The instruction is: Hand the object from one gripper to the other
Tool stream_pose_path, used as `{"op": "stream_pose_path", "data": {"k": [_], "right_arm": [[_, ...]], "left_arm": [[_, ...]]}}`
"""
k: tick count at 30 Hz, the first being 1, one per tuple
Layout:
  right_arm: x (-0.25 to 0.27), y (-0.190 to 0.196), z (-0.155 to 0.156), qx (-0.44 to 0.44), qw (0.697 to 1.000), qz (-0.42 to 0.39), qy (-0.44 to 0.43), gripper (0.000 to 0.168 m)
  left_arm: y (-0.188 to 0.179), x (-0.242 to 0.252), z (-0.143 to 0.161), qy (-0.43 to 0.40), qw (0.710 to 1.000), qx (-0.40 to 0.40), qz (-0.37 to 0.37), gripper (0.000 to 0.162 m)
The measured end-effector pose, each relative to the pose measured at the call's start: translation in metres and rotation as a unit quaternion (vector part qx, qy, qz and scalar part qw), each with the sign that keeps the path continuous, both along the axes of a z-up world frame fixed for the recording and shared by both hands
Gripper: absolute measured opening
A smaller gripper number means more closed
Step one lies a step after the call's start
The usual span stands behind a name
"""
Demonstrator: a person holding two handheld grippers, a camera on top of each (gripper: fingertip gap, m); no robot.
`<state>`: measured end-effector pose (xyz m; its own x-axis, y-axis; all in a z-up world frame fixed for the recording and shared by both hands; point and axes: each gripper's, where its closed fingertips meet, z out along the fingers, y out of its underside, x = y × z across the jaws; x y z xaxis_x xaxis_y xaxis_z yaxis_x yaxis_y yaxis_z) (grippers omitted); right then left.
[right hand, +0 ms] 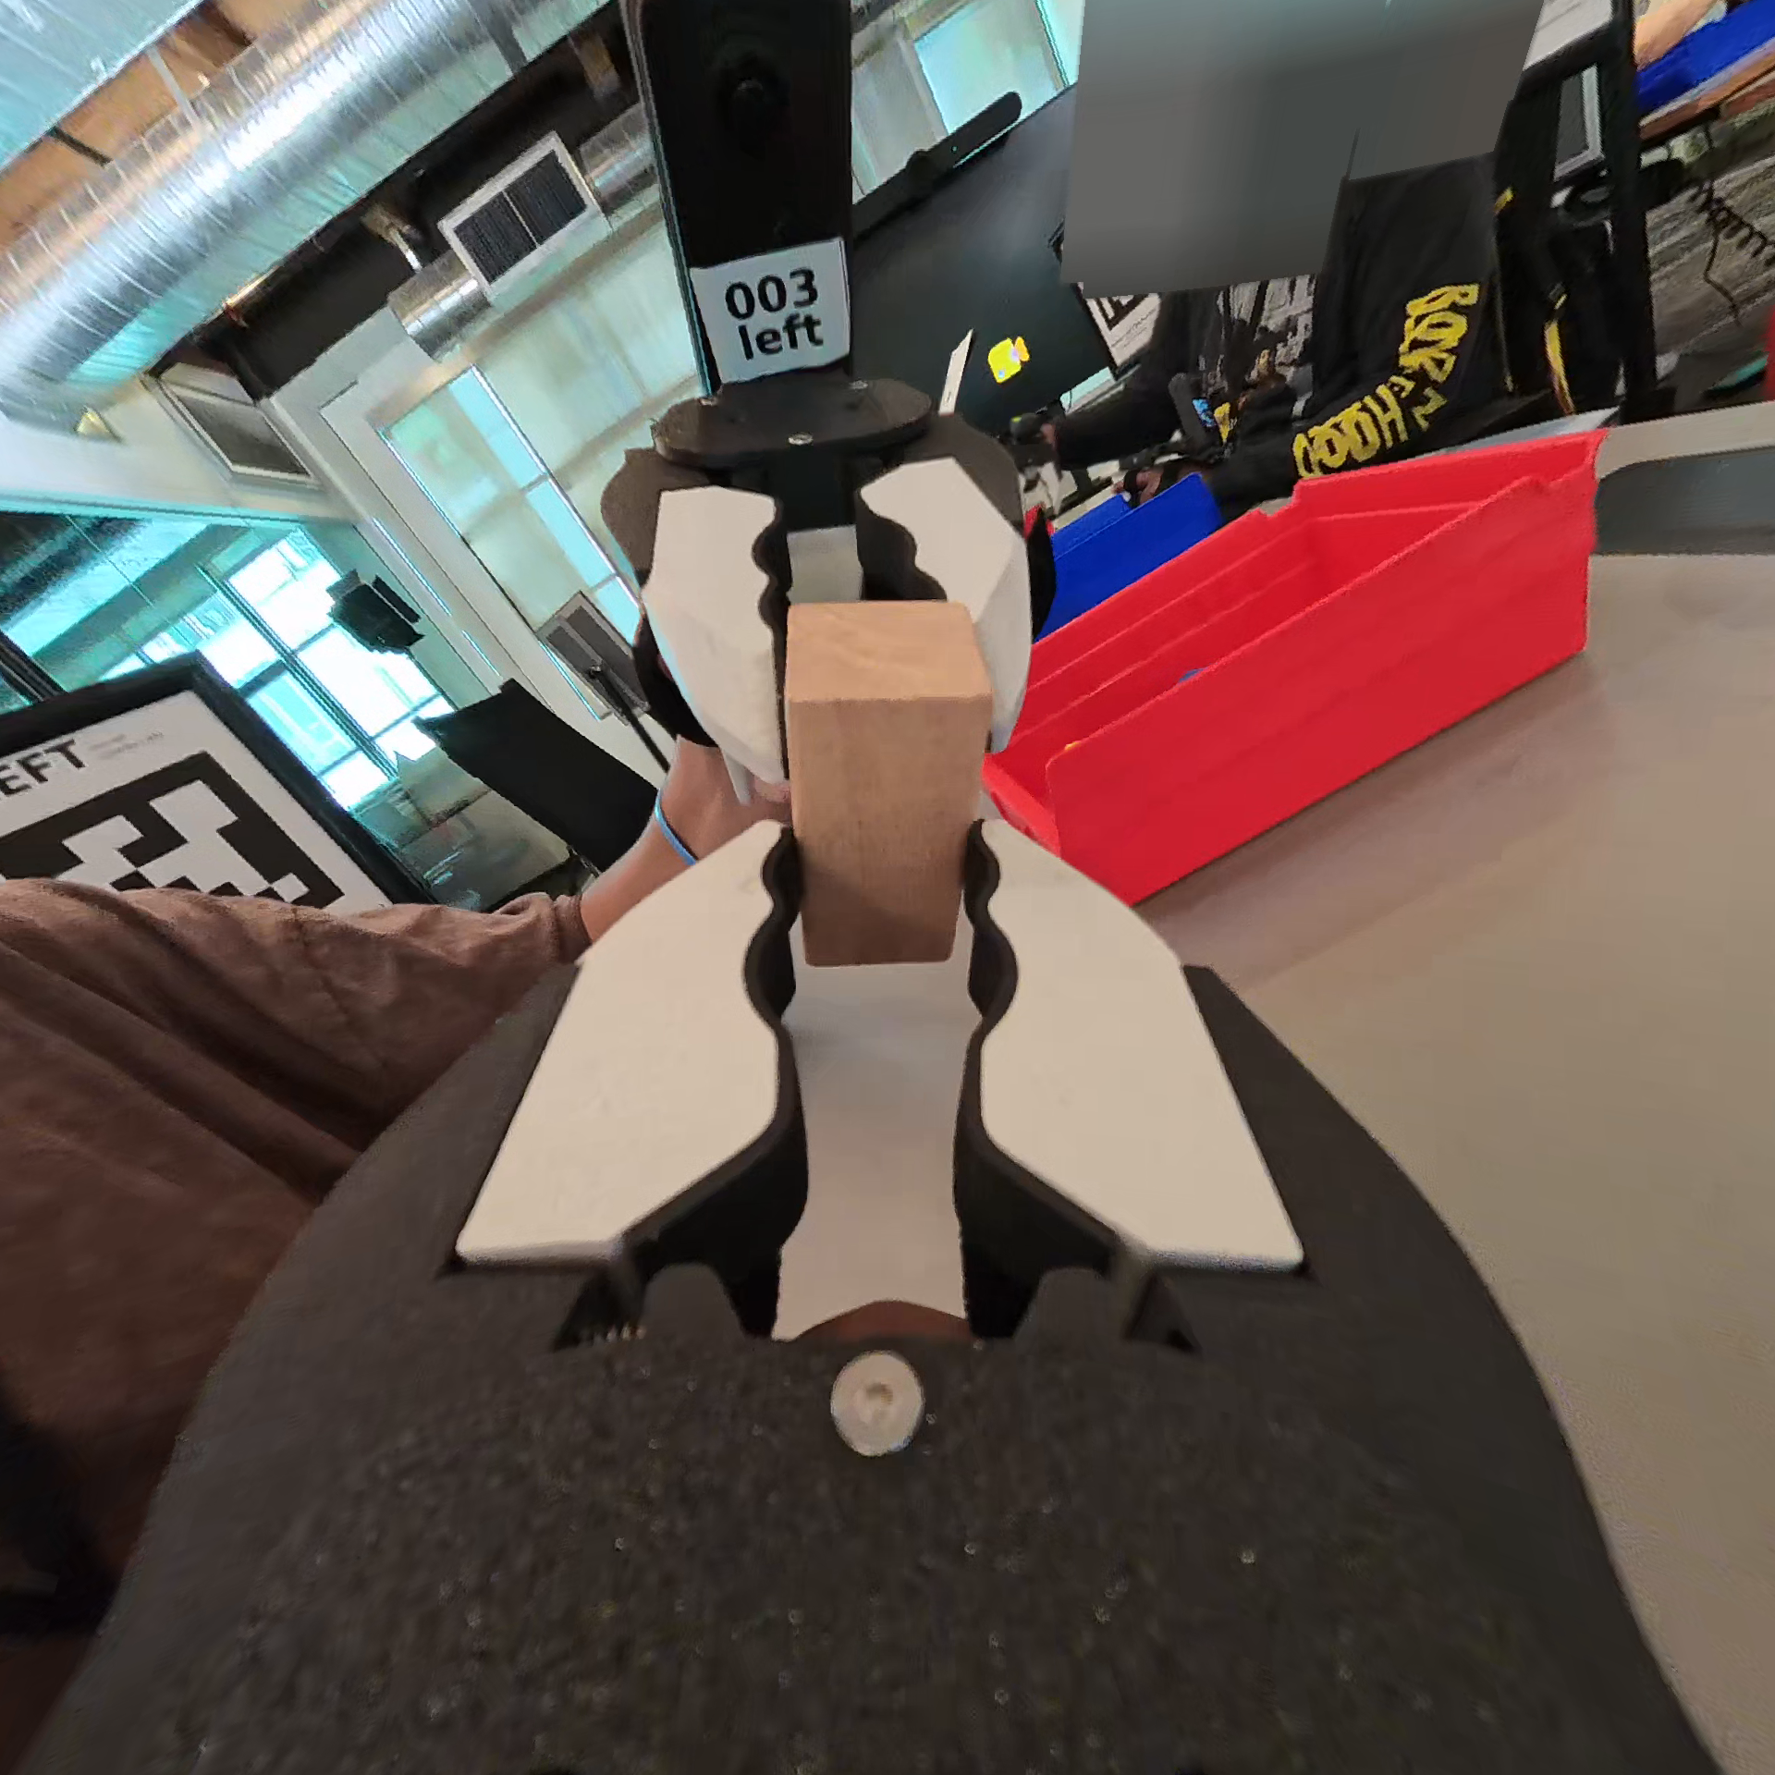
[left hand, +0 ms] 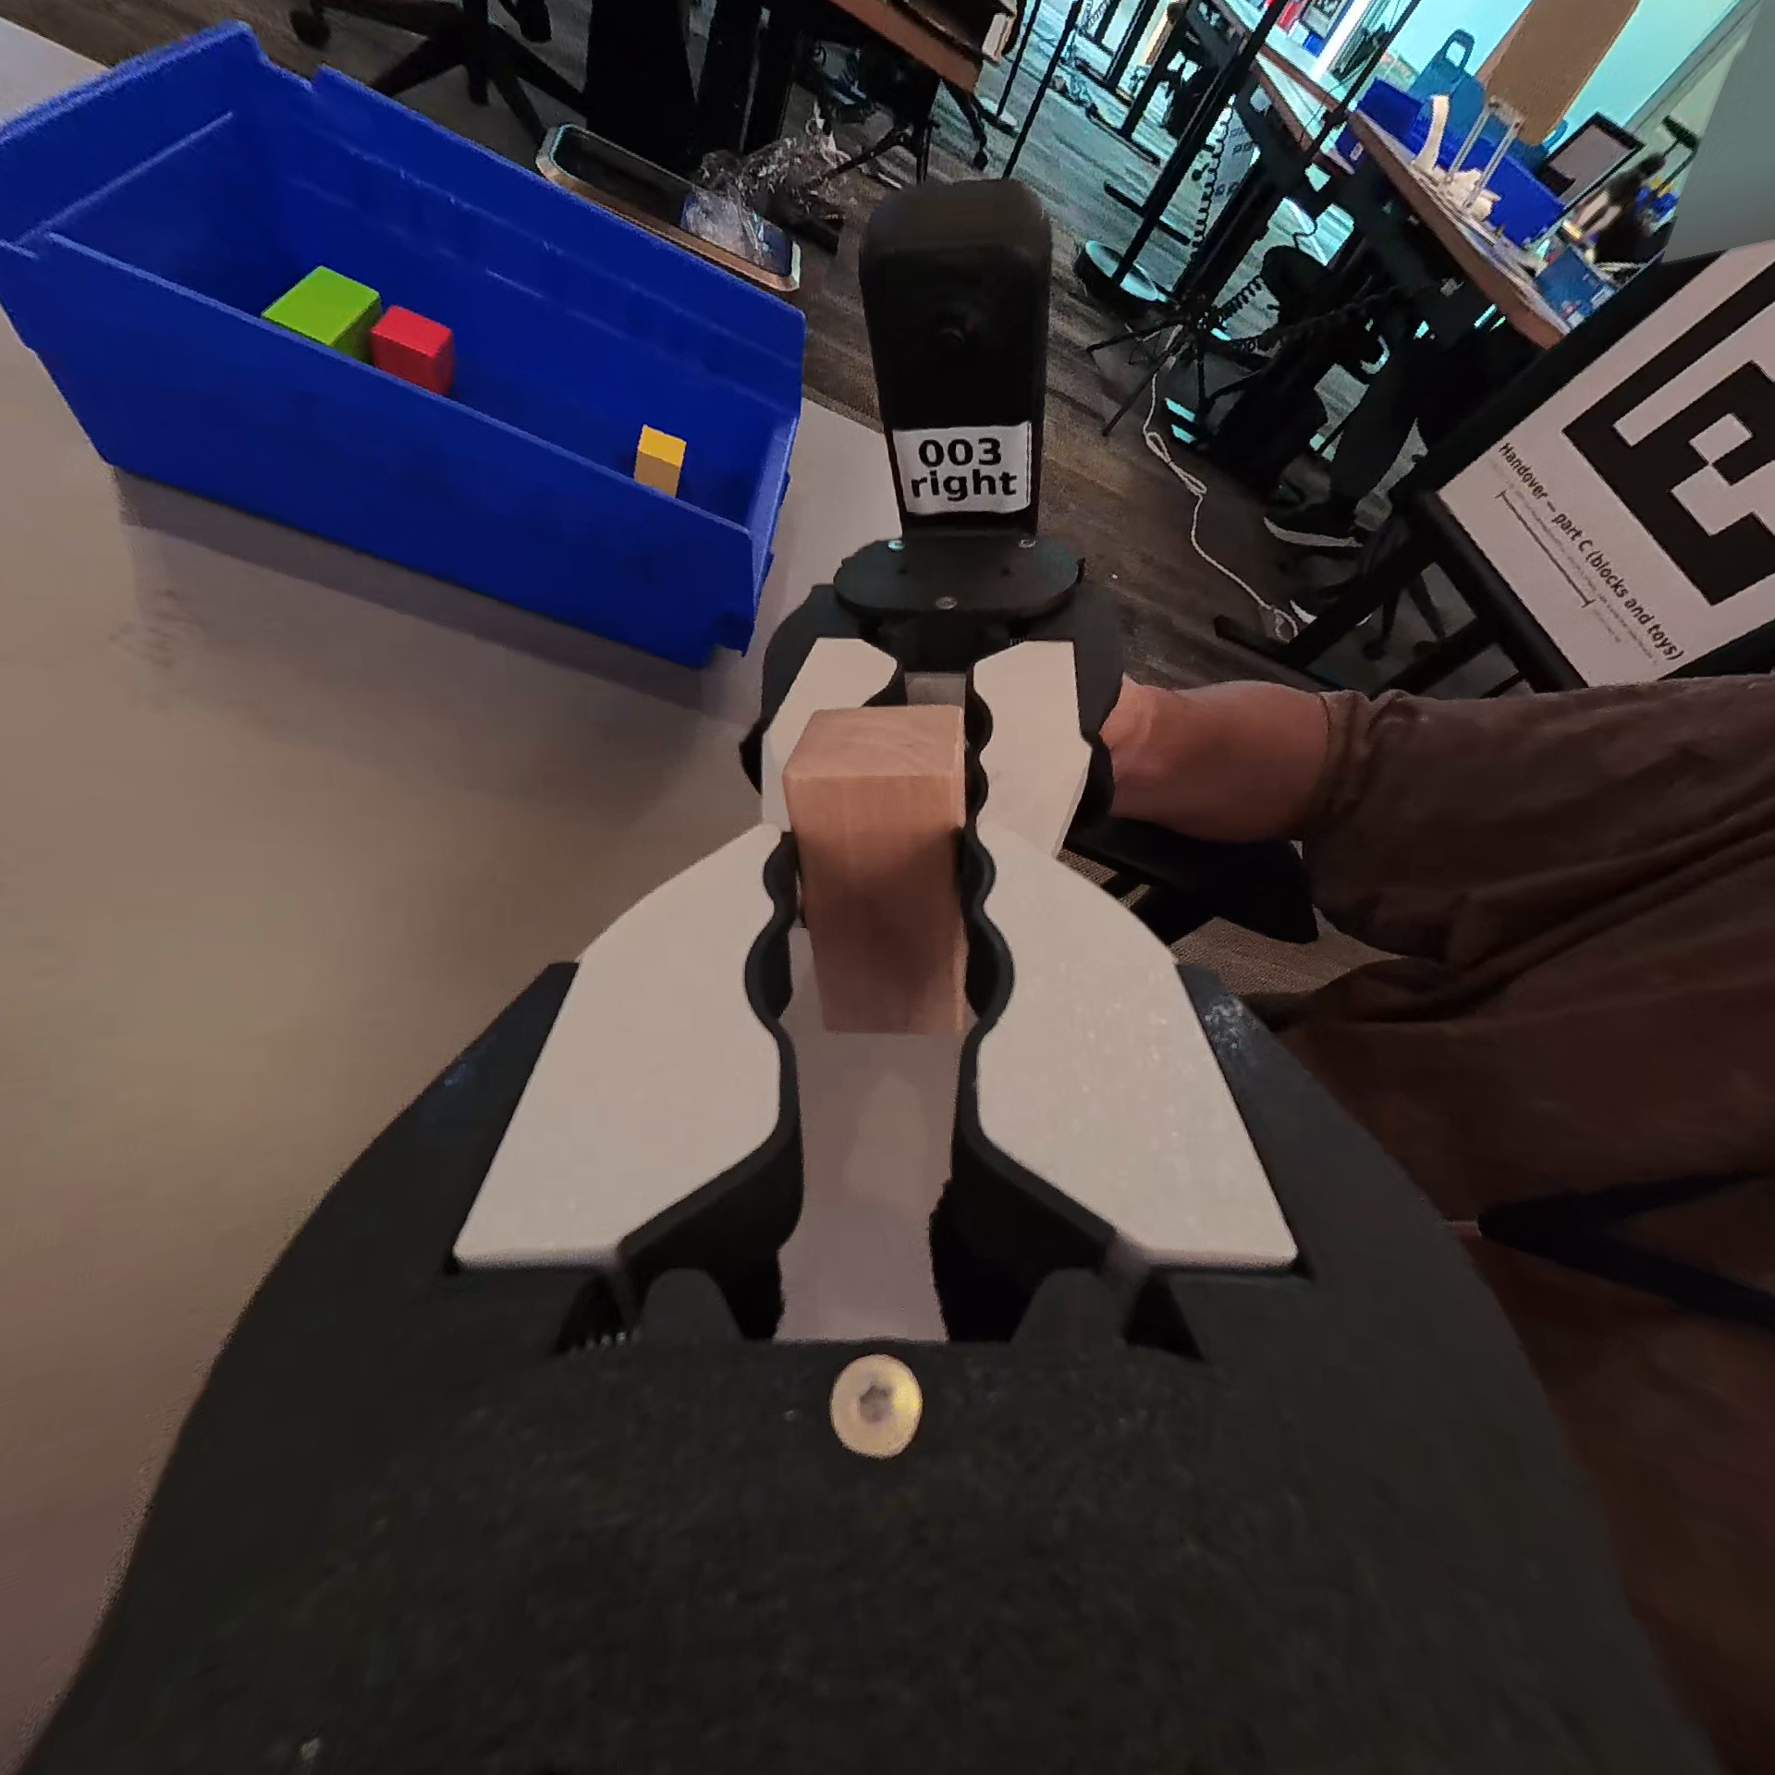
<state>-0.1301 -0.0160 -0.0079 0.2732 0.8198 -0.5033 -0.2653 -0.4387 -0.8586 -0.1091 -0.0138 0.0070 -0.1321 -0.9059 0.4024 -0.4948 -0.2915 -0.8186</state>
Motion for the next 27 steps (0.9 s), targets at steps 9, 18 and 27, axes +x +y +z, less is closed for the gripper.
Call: {"op": "stream_pose_path", "data": {"k": [9, 18, 27], "right_arm": [[0.07, 0.005, 0.03, 0.045, 0.979, -0.121, -0.155, 0.033], [0.278, 0.043, 0.033, -0.051, 0.84, -0.323, -0.433, 0.033], [0.328, 0.022, -0.125, -0.446, 0.73, -0.225, -0.465, 0.033]], "left_arm": [[-0.018, -0.045, -0.036, -0.024, 0.989, 0.007, 0.146, 0.07], [-0.038, -0.086, -0.123, 0.011, 0.977, -0.025, 0.21, 0.059], [-0.044, -0.083, -0.118, 0.012, 0.981, -0.012, 0.194, 0.057]]}}
